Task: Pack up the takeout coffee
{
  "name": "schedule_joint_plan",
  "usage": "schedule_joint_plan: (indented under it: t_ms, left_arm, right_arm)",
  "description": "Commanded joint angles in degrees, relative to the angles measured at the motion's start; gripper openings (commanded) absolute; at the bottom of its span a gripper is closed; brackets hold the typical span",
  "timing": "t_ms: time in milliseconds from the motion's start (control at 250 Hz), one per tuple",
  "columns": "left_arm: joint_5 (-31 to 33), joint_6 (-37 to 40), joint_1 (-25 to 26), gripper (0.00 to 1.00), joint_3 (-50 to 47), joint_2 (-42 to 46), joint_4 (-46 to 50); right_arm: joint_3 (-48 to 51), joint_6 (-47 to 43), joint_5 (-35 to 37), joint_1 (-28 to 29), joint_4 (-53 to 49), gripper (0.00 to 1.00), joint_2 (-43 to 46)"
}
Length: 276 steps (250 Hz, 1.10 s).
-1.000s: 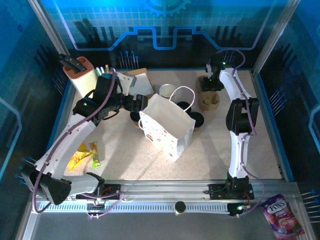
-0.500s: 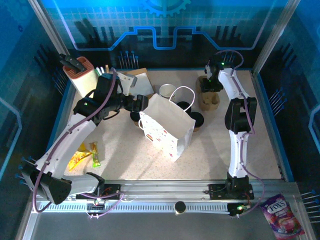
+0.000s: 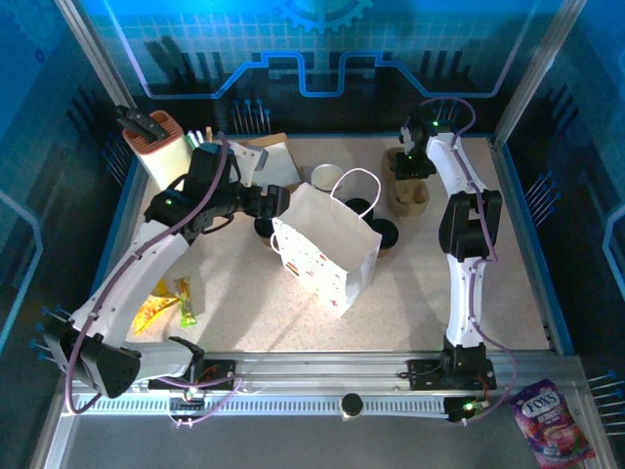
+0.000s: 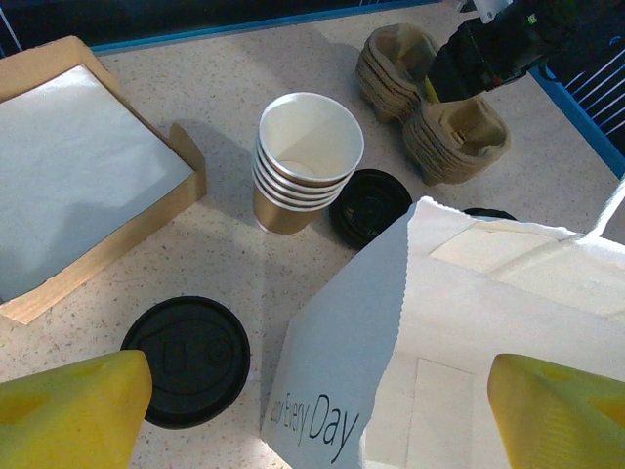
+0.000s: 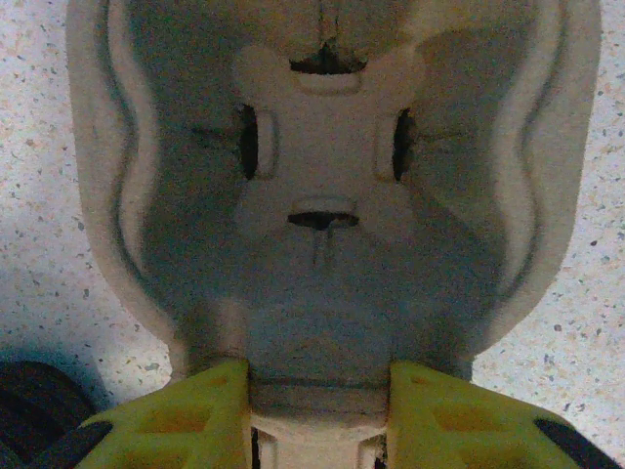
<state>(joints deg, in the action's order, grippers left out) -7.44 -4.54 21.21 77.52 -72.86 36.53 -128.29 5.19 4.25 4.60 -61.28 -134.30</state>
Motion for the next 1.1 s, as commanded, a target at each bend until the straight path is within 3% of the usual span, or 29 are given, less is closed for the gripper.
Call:
schedule_joint_plan:
  t_ms: [0,587,1099]
  left_arm:
    - [-1.8,0.3,-0.5,0.9,-0.4,-0.4,-0.8]
    - [-2.6,-0.3,-0.5,0.9,0.1,-0.1,-0.5]
    - [-2.9,-3.7,1.8,0.89,7.4,-4.9,7.0]
  right_arm:
    - [-2.8,-1.0,-0.4,0.8,-2.4,0.34,0.5]
    - [-5.0,-1.3,0.5,0.4,-4.1,0.32,9.1]
    - [9.4,2.1,-3.0,1.2,4.8,0.29,35.2]
